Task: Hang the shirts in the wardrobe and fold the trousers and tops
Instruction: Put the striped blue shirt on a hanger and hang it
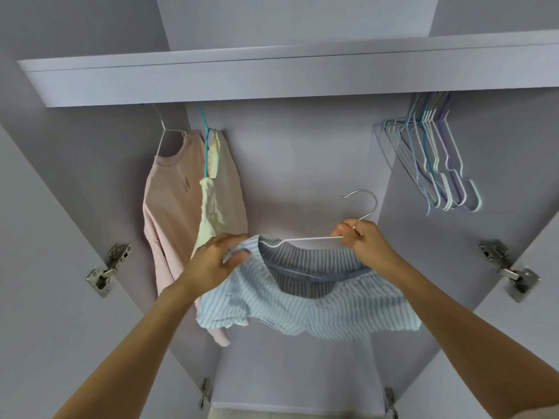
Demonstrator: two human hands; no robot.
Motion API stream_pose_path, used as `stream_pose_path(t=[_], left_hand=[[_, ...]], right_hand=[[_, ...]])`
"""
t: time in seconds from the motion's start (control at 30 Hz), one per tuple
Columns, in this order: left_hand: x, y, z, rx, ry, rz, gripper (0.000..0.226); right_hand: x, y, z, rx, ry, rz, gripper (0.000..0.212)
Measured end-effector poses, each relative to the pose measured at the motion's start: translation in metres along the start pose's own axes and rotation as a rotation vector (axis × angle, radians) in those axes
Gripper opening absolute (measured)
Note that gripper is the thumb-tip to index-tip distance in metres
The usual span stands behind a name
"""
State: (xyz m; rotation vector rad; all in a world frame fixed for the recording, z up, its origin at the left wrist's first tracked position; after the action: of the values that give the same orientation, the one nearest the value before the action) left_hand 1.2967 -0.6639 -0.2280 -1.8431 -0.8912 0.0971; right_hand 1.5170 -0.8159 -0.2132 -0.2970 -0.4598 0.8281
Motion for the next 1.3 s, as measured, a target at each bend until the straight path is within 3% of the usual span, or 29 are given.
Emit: stream_pose_path(t=[0.13, 0.4, 0.47, 0.53, 0.63, 0.7, 0.8, 0.87, 0.93, 1.0, 1.07, 1.13, 1.2, 1.3], left_hand=[[0.010, -0.009, -0.010, -0.026, 0.060, -0.162, 0.017], [0.009, -0.028, -0.026, -0.162, 0.070, -0.408, 0.014], [0.013, -0.029, -0.031, -0.130, 0.129, -0.365, 0.015], [0.018, -0.016, -0.034, -0.011, 0.185, -0.194, 0.024], [0.015, 0.009, -0.028, 0.075, 0.115, -0.006, 0.045], [0.012, 0.027, -0.033, 0.146, 0.135, 0.044, 0.043], [0.015, 0.028, -0.044, 0.081, 0.169, -0.045, 0.027], [0.016, 0.020, -0.042, 0.038, 0.156, -0.139, 0.032], [0.014, 0.013, -0.031, 0.014, 0.127, -0.187, 0.034], [0.014, 0.008, -0.015, -0.008, 0.077, -0.226, 0.029], [0.015, 0.001, 0.008, -0.095, -0.063, -0.295, 0.022], [0.019, -0.004, 0.026, -0.182, -0.199, -0.353, 0.023], [0.027, 0.006, 0.029, -0.168, -0.204, -0.269, 0.023], [0.031, 0.036, 0.018, -0.150, -0.092, -0.038, 0.023]], right_hand=[[-0.002, 0.001, -0.001, 0.006, 0.028, 0.038, 0.033], [0.003, -0.001, 0.004, -0.182, -0.074, 0.079, 0.045], [0.000, 0.004, 0.001, -0.229, -0.077, 0.110, 0.038], [0.002, 0.002, 0.000, -0.189, -0.084, 0.068, 0.041], [0.006, 0.006, 0.001, -0.169, -0.071, 0.108, 0.043], [0.007, 0.013, 0.000, -0.147, -0.047, 0.131, 0.032], [0.003, 0.011, 0.000, 0.015, -0.019, 0.155, 0.019], [-0.002, -0.001, -0.010, 0.112, 0.004, 0.183, 0.015], [-0.007, -0.019, -0.036, 0.008, 0.074, 0.183, 0.027], [-0.015, -0.028, -0.068, -0.254, 0.142, 0.242, 0.034], [-0.026, -0.027, -0.091, -0.534, 0.161, 0.297, 0.026], [-0.034, -0.024, -0.097, -0.621, 0.134, 0.244, 0.025], [-0.036, -0.023, -0.092, -0.607, 0.098, 0.161, 0.035], [-0.034, -0.027, -0.086, -0.581, 0.092, 0.103, 0.029]])
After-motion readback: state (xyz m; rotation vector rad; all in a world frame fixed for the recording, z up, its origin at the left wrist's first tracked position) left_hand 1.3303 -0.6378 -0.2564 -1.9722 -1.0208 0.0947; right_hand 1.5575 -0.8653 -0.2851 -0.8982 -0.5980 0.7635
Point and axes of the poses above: each hand's wrist, its own x-axis towards the middle knuckle, its own y-axis out of the palm, z = x × y, the point moved 7 cm from there along x, towards the middle knuckle, and after that the axes turned 5 degrees about -z, right-handed, at the moved point
